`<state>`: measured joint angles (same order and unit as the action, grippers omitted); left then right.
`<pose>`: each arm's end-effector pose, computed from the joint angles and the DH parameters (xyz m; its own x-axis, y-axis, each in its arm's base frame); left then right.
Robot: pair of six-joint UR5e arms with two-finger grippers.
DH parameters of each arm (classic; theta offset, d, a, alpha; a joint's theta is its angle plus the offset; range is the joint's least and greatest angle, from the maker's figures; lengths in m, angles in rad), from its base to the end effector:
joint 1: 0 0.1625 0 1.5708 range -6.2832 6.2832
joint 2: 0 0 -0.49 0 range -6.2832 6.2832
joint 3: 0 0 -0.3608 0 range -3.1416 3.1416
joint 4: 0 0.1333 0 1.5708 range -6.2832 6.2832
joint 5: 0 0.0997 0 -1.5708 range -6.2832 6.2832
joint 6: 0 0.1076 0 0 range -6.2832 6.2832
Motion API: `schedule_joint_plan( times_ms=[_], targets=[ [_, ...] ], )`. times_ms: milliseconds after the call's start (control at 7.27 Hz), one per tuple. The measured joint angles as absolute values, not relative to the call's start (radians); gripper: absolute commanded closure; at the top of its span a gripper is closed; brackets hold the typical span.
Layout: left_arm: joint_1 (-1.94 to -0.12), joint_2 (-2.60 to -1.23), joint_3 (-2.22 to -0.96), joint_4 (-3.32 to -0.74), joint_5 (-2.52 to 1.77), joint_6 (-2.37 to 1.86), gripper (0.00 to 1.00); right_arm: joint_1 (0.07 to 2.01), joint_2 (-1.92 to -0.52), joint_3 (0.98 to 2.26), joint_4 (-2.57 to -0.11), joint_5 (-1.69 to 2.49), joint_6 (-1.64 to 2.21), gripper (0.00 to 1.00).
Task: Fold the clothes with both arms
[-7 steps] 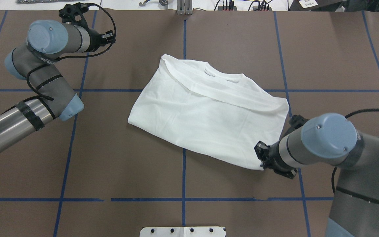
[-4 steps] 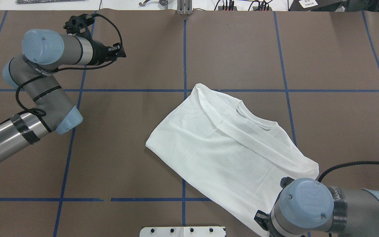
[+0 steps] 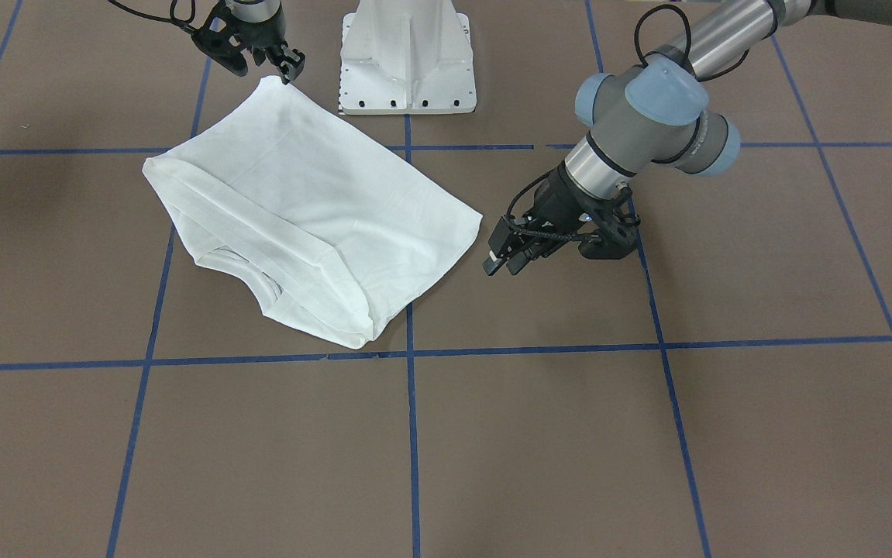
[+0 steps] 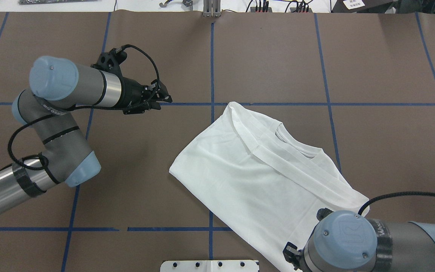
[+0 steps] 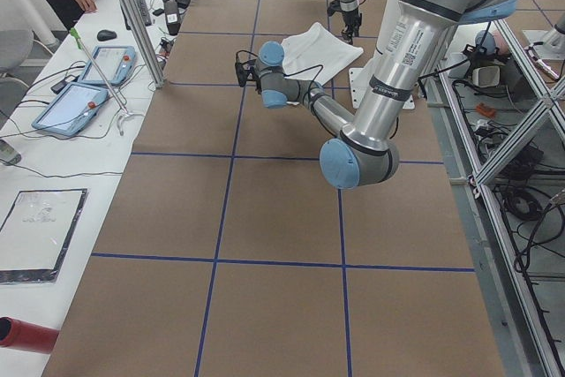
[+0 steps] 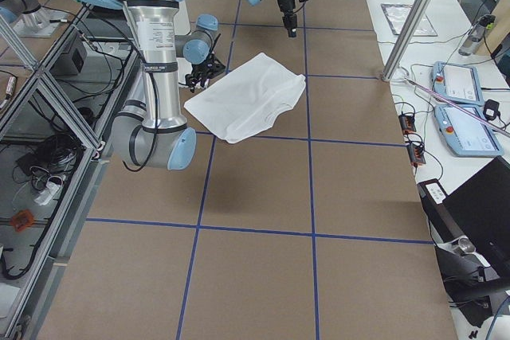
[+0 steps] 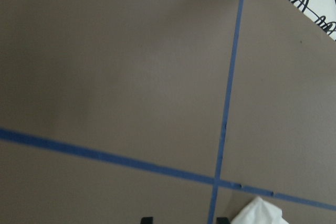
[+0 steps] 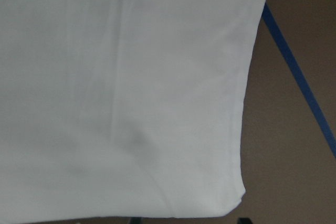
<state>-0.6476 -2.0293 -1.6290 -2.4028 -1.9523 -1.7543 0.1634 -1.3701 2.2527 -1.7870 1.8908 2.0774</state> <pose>0.4621 -0.4665 0.3484 0.1234 -0.3057 -0.9441 0.2978 0.9189 -0.2586 -0.4459 -0.1743 0.3826 0.6963 0.5816 0.4205 -0.3436 0.7846 -0.5161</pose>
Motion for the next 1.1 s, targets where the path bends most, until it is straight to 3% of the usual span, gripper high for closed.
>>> schedule_joint_plan(
  times_ms=[550, 963, 1101],
  targets=[
    [-0.419, -1.994, -1.707, -2.242, -1.753, -1.988, 0.4, 0.4, -1.182, 2.172, -1.769, 1.818, 1.999, 0.0],
    [-0.381, -1.994, -1.709, -2.191, -1.725, -2.008, 0.39, 0.461, -1.161, 2.146, -1.72, 1.815, 1.963, 0.0],
    [-0.38, -1.996, -1.711, -2.159, -1.722, -2.009, 0.46, 0.466, -1.16, 2.134, -1.709, 1.815, 1.962, 0.0]
  ],
)
